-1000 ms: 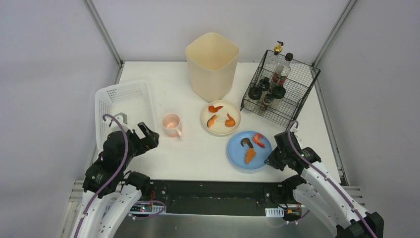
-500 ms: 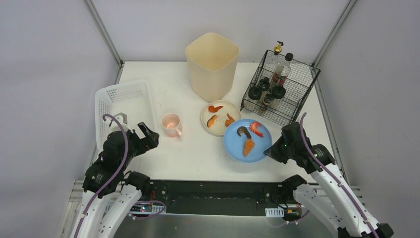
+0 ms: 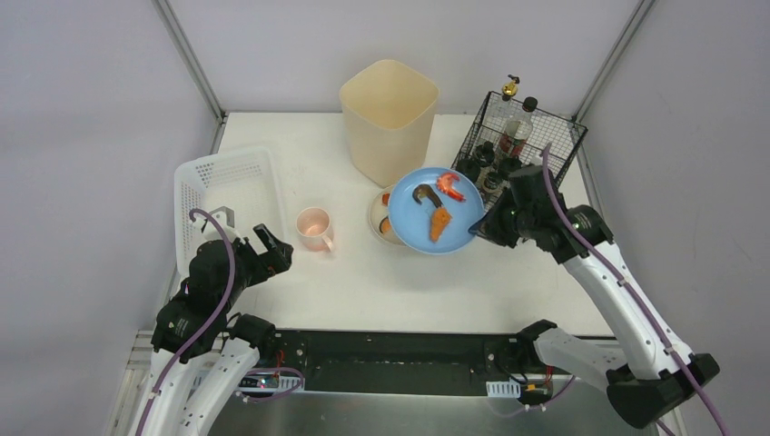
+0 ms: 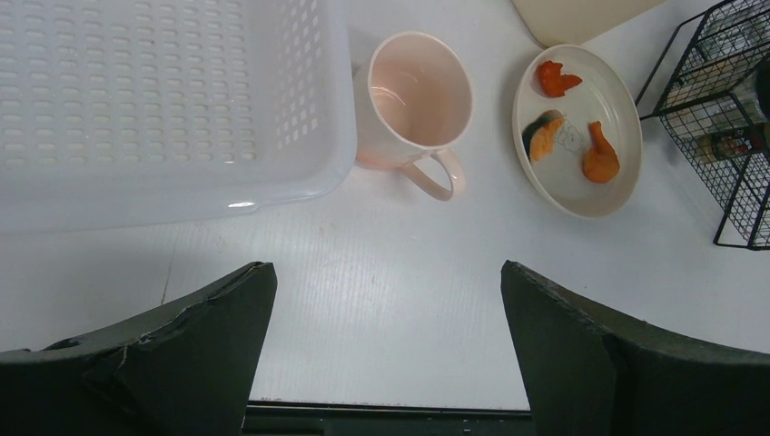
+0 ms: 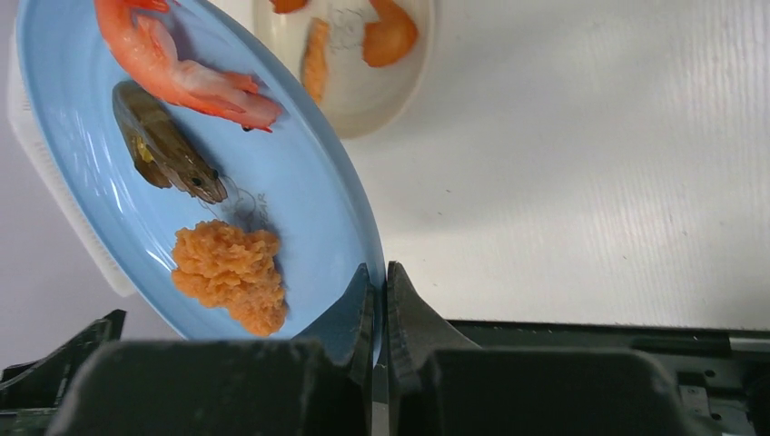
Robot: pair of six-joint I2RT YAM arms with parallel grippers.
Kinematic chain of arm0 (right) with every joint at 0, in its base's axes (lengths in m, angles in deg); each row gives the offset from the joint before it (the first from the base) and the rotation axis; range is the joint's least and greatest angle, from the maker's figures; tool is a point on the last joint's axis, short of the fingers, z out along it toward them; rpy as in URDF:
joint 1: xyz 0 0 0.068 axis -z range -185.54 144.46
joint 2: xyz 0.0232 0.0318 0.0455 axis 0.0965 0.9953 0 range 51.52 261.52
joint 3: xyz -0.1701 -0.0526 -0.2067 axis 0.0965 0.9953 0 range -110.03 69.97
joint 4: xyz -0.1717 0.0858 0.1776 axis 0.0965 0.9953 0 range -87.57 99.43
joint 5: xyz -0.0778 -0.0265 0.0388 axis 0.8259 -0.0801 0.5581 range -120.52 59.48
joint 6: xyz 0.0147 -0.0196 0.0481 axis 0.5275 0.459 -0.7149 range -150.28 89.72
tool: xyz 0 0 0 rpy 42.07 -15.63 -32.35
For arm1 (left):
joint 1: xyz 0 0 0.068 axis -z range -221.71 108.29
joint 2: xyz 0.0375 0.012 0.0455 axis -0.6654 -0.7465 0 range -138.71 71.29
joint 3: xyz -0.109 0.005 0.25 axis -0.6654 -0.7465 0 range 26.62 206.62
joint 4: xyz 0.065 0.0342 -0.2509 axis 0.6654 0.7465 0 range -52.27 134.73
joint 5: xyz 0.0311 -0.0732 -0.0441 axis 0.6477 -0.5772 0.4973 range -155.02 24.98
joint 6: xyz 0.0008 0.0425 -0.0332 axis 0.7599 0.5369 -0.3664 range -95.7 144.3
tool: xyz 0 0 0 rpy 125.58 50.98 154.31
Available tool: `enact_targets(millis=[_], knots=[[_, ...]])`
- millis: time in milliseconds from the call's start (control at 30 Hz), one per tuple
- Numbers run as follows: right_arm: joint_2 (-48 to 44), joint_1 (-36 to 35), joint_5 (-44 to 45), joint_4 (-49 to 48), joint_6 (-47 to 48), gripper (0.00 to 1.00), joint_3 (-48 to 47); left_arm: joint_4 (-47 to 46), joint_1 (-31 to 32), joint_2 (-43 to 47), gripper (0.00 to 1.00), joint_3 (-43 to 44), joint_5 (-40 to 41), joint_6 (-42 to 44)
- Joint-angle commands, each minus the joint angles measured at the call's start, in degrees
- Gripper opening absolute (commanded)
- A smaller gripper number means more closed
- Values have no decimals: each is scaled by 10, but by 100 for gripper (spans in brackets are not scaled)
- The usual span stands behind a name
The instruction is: Clear the kitchen counter
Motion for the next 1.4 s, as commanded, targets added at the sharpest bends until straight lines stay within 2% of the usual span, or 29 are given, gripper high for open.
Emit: enact_targets(millis=[0,200,500,667,933,1367], knots=[[64,-3,-16,-29,38,0,-126,-14,-9,-8,100,6,-4,3],[196,-3,-14,0,62,0,-303,-14,-9,-12,100,7,-5,4],[421,21,16,112,82,0,-657,-13,-9,-22,100,8,-11,5],[511,58,5,127,53,0,-776,-14,-9,-26,100,8,-12,6],[552,89,9,46,20,0,-770,-14,-9,-27,100,7,-14,6],[619,90,42,-85,-2,0,-763,-15,-9,-27,100,8,-13,6]])
